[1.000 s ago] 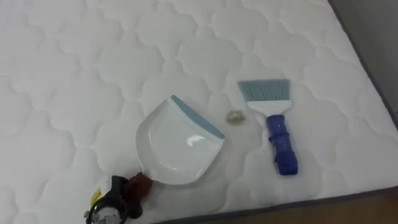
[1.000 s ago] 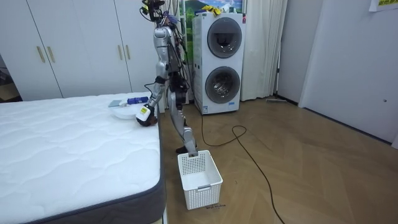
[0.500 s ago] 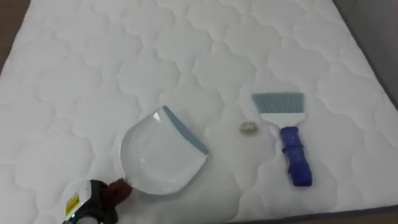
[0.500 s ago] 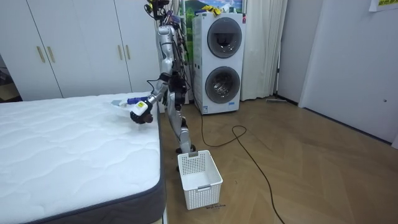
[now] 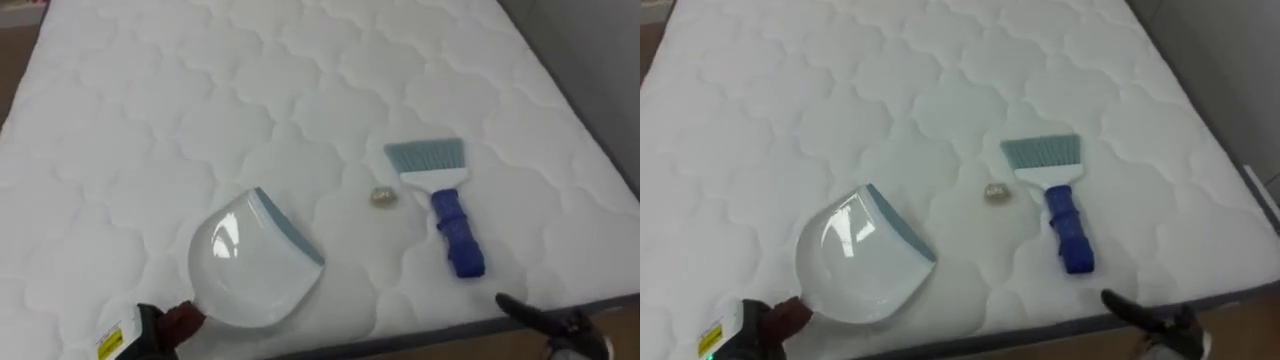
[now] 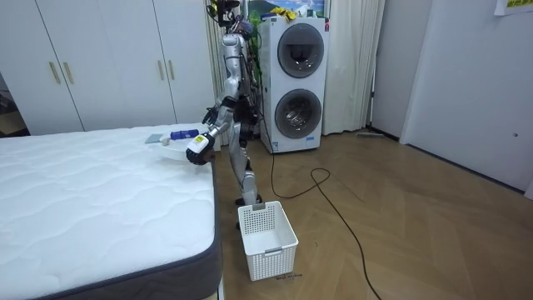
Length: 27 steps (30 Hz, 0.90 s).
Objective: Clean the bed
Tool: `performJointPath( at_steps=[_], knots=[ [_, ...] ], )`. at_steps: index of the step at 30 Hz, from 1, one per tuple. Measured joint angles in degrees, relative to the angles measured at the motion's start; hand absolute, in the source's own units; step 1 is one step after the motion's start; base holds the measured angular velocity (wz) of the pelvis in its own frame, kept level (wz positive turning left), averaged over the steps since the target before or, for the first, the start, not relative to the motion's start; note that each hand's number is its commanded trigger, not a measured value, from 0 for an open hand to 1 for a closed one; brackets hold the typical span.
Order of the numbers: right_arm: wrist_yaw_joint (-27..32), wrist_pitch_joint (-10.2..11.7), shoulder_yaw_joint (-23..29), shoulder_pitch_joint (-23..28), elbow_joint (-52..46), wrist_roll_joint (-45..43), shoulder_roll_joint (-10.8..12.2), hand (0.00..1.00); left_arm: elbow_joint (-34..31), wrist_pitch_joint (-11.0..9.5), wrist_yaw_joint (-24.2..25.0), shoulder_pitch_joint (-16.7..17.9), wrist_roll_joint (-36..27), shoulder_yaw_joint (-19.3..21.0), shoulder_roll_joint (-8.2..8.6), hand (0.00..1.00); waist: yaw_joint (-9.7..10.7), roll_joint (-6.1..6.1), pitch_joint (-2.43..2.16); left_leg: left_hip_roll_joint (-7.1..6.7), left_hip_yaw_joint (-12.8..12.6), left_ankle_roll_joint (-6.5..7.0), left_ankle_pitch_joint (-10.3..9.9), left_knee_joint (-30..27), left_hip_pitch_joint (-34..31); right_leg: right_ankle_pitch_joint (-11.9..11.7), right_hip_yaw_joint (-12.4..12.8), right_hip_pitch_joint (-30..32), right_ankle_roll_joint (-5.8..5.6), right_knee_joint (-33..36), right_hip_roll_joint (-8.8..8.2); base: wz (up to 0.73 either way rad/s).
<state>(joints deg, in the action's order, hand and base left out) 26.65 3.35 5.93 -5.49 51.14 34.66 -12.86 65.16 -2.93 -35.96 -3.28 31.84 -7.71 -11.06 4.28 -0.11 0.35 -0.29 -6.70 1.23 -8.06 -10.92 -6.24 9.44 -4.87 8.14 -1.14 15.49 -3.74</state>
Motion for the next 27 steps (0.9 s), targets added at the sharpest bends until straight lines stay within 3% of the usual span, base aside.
performJointPath(
  at_steps=[6, 8, 11, 15, 21, 25, 27],
  knots=[
    [6.92, 1.01, -0.26, -3.44, -6.29, -10.09, -1.00, 0.00, 0.02, 1.60, 1.88, -2.60, 0.01, -2.76, -0.53, 1.00, 0.17, -0.68, 0.16, -0.07, -0.58, 0.10, 0.40, 0.11, -1.55, -0.04, 0.14, 1.71, 0.11, 0.53, -0.17, -0.01],
    [9.40, 2.39, -0.23, -5.15, -6.99, -13.01, -1.00, 0.00, 0.18, 2.09, 3.04, -3.93, 0.04, -3.48, -0.51, 1.00, 0.20, -1.11, 0.38, -0.04, -0.71, 0.10, 0.40, 0.05, -1.99, -0.04, 0.19, 2.17, 0.10, 0.64, -0.20, 0.00],
    [12.31, 3.03, -0.33, -6.48, -9.89, -15.15, -0.97, 0.00, 0.43, 2.14, 3.78, -4.86, 0.02, -3.98, -0.52, 1.00, -0.16, -1.67, 0.69, -0.01, -1.00, 0.10, 0.40, 0.03, -2.75, -0.03, 0.11, 3.33, 0.10, 1.25, -0.25, -0.05],
    [15.11, 4.22, -0.71, -8.36, -12.18, -19.91, -1.08, 0.00, 0.86, 2.54, 6.39, -5.73, -0.12, -3.99, -0.51, 1.00, -0.29, -2.04, 0.76, 0.08, -1.24, 0.10, 0.40, -0.66, -4.26, -0.10, -0.11, 4.66, 0.20, 1.39, -0.28, -0.03],
    [18.13, 4.33, -7.13, -9.27, -12.56, -24.61, -1.22, 0.00, 0.86, 3.26, 8.44, -6.69, -2.21, -7.69, -0.54, 1.00, -0.30, -2.04, 0.79, 0.15, -0.52, 0.10, 0.40, -0.92, -4.76, -0.14, -0.82, 4.66, 0.27, 1.22, -0.29, 0.05],
    [18.61, 4.32, -8.57, -10.60, -12.23, -25.26, -1.24, 0.00, 1.26, 4.04, 10.56, -9.39, -2.80, -8.43, -0.50, 1.00, -0.98, -2.00, 1.18, 0.16, 0.54, 0.10, 0.40, -2.38, -6.40, -0.22, -1.87, 5.39, 0.39, 1.61, -0.55, 0.10],
    [19.04, 4.39, -9.60, -12.87, -11.68, -25.35, -1.25, 0.00, 1.49, 4.17, 10.67, -11.17, -3.16, -8.93, -0.45, 1.00, -1.43, -2.07, 1.85, 0.19, 0.54, 0.10, 0.40, -2.96, -7.75, -0.24, -1.81, 7.07, 0.44, 2.75, -0.62, 0.02]
  ],
)
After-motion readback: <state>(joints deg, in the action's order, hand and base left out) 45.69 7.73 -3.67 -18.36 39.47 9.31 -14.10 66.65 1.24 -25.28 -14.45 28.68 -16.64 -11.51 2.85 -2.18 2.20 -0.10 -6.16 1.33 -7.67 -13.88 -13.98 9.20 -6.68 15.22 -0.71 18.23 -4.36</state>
